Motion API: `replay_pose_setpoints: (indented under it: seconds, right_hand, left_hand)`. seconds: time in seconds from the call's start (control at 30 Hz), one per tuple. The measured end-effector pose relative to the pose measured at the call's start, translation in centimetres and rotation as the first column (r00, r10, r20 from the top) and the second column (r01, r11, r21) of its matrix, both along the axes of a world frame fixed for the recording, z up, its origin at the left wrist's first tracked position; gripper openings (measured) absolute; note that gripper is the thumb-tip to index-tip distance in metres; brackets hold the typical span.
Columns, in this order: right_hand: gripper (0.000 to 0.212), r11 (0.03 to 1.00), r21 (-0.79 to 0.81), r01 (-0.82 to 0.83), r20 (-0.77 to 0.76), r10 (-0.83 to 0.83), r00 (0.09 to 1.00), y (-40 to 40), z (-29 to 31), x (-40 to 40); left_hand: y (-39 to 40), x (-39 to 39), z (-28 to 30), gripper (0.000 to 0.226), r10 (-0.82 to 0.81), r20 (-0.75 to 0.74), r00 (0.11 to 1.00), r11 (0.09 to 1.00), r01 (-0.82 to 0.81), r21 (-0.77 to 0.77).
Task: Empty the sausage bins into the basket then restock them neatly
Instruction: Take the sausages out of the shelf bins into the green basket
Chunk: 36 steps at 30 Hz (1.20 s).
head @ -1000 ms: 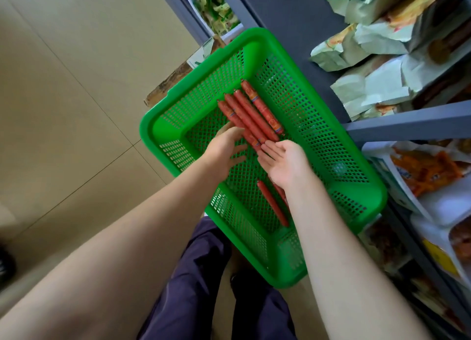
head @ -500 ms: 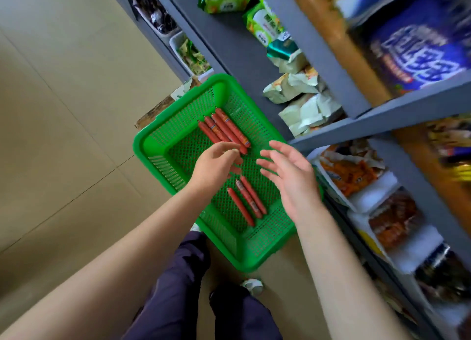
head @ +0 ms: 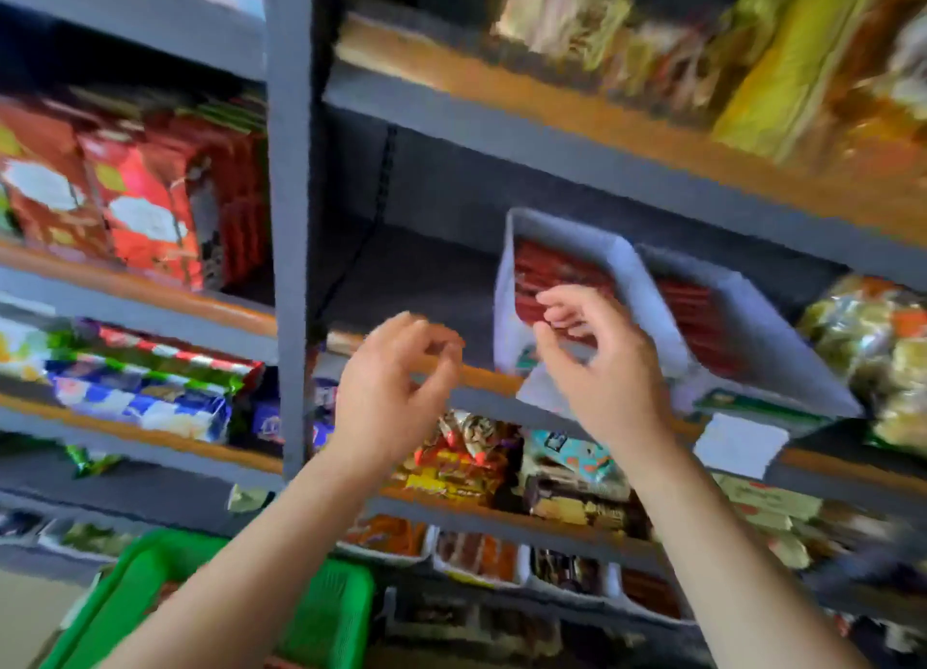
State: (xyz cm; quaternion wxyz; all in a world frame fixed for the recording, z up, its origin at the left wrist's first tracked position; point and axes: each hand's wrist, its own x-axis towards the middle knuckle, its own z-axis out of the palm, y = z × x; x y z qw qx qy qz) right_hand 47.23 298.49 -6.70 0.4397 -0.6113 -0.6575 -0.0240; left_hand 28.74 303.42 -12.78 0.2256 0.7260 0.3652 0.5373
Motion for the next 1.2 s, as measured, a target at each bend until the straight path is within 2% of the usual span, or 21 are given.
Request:
replay_pose_setpoints:
  seconds: [0.03,0.1,0.17,0.23,0.33,0.4,0.53,0.6,0.67,0.77,0.83,0.97,1.2]
  right_hand:
    - [0.020,0.998,0.018,0.058,0.021,-0.058,0.998,0.2,0.6,2.0]
    - [0.020,0.986,-0.052,0.160,0.034,-0.158,0.987,0.6,1.1,5.9]
    - [0.019,0.963,-0.167,0.212,0.044,-0.207,0.977,0.9,0.9,8.9]
    - [0.019,0.942,-0.271,0.198,0.024,-0.199,0.980,1.7,0.3,11.0]
    - [0.026,0.901,-0.402,0.165,0.020,-0.171,0.985,3.3,0.0,12.7]
    - [0.040,0.852,-0.503,0.144,0.040,-0.143,0.989,4.6,0.3,13.2]
    - [0.071,0.754,-0.652,0.079,0.061,-0.052,0.997,7.1,1.6,12.8]
    - [0.079,0.678,-0.734,0.036,0.068,0.020,0.998,7.9,1.9,12.2]
    - [0.082,0.602,-0.797,0.055,0.144,0.100,0.985,8.4,1.8,11.7]
    - [0.092,0.608,-0.791,0.067,0.187,0.137,0.973,9.2,0.9,11.7]
    - [0.083,0.631,-0.775,0.038,0.178,0.161,0.971,9.3,1.0,11.8]
    - [0.061,0.594,-0.803,0.041,0.173,0.166,0.971,9.3,1.7,11.8]
    - [0.055,0.596,-0.802,0.030,0.153,0.157,0.976,9.1,1.1,11.9]
  left_hand:
    - [0.7,1.6,0.6,0.023,0.005,-0.083,0.997,0.996,0.003,0.092]
    - [2.0,5.2,1.1,0.025,-0.011,-0.222,0.975,0.981,0.053,0.185]
    - [2.7,8.4,0.7,0.029,-0.021,-0.321,0.947,0.973,0.093,0.209]
    - [2.8,10.6,0.0,0.036,0.028,-0.372,0.928,0.982,0.045,0.185]
    - [2.7,11.7,-0.8,0.065,0.060,-0.341,0.938,0.998,-0.069,-0.014]
    - [2.7,11.5,-1.3,0.072,0.016,-0.294,0.956,0.994,-0.047,-0.096]
    - [2.8,11.1,-1.2,0.069,0.054,-0.350,0.935,0.993,-0.088,-0.083]
    - [2.7,11.0,-1.0,0.070,0.068,-0.353,0.933,0.991,-0.103,-0.082]
    - [2.5,11.0,-0.8,0.067,0.072,-0.361,0.930,0.991,-0.108,-0.081]
    - [2.3,10.9,-0.5,0.064,0.075,-0.383,0.921,0.988,-0.119,-0.093]
    - [2.3,10.9,-0.4,0.065,0.081,-0.399,0.913,0.987,-0.129,-0.096]
    - [2.2,11.0,-0.3,0.063,0.057,-0.419,0.906,0.982,-0.127,-0.142]
    - [2.0,10.9,0.1,0.060,0.029,-0.394,0.919,0.971,-0.120,-0.208]
